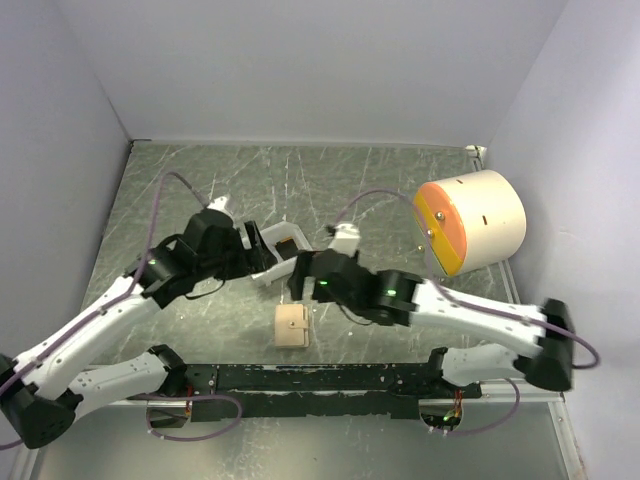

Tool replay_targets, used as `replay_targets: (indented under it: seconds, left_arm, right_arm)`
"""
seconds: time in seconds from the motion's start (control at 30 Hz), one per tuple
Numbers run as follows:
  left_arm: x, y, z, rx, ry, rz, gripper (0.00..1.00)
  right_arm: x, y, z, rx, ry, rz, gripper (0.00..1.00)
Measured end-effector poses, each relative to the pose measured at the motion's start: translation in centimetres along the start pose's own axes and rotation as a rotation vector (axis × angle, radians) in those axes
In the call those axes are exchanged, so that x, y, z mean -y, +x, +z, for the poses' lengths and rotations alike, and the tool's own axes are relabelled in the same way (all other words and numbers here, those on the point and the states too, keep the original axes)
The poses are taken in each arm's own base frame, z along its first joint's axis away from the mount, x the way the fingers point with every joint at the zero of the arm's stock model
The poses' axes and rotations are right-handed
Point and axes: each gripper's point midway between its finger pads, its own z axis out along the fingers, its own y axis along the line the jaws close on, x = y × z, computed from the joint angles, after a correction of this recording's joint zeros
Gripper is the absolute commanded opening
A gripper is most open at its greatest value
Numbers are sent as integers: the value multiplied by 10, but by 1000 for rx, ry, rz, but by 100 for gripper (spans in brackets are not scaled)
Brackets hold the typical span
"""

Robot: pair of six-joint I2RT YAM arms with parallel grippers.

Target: Put the credit cards into the card holder

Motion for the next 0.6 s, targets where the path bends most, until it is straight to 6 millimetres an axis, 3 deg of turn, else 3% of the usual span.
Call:
replay_targets:
  seconds: [0.1,0.23,0.43,0.6]
  left_arm:
    - [13,-26,-29,84,29,42,93]
    - [27,-51,-70,177,89,108,100]
    - [34,-65,-115,270,169,163,100]
    - [32,-64,-134,316,218,169,100]
  right_arm:
    - [8,-36,-43,137,-66,68,100]
    - [33,-60,-86,259,-95,137,100]
    - [65,-74,-119,355,-82,200,100]
    - [80,-76,-127,398,-75,212,100]
